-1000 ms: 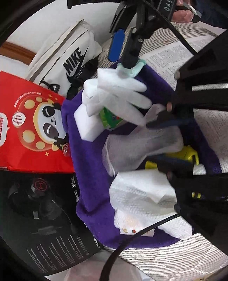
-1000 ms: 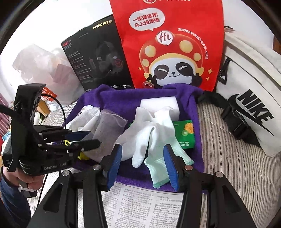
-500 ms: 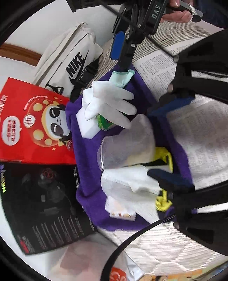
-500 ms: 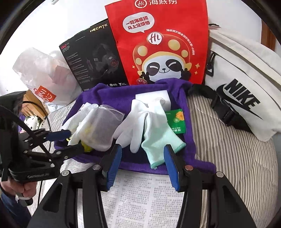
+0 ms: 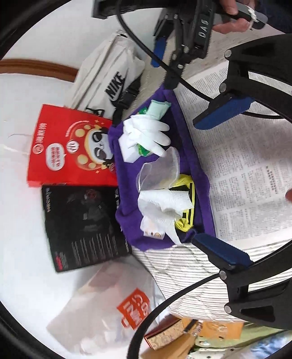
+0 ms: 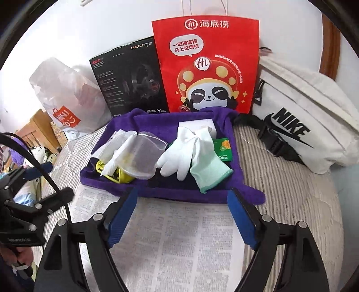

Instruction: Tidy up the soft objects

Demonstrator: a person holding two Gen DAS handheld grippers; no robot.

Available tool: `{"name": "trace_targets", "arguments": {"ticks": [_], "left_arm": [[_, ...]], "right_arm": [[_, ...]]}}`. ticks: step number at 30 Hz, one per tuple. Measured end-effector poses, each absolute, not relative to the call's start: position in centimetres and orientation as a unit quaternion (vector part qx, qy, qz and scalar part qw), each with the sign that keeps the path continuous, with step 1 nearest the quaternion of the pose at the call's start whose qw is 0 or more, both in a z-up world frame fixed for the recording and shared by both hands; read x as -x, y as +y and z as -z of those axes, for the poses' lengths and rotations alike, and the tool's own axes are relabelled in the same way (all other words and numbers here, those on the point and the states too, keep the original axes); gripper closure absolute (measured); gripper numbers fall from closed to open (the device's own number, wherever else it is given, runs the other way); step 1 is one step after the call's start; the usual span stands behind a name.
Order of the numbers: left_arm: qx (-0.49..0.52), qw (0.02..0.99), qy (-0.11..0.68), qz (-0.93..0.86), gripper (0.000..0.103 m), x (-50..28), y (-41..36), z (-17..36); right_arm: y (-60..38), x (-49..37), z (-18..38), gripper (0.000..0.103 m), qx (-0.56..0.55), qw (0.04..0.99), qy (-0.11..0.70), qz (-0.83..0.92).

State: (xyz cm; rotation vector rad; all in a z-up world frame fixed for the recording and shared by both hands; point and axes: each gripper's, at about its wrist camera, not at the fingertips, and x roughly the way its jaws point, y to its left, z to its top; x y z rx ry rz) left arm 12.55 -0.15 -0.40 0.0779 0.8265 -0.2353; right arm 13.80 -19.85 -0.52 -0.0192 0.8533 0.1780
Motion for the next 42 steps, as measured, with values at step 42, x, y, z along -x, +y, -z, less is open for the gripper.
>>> {"name": "trace_targets", "arguments": {"ticks": [42], "left_arm": [[0.017, 0.918, 0.394, 0.05, 0.003, -7.7, 1.7, -2.9]], "right_arm": [[-19.8, -9.9, -2.2, 0.001, 0.028, 0.911, 0.409, -0.046]]}}
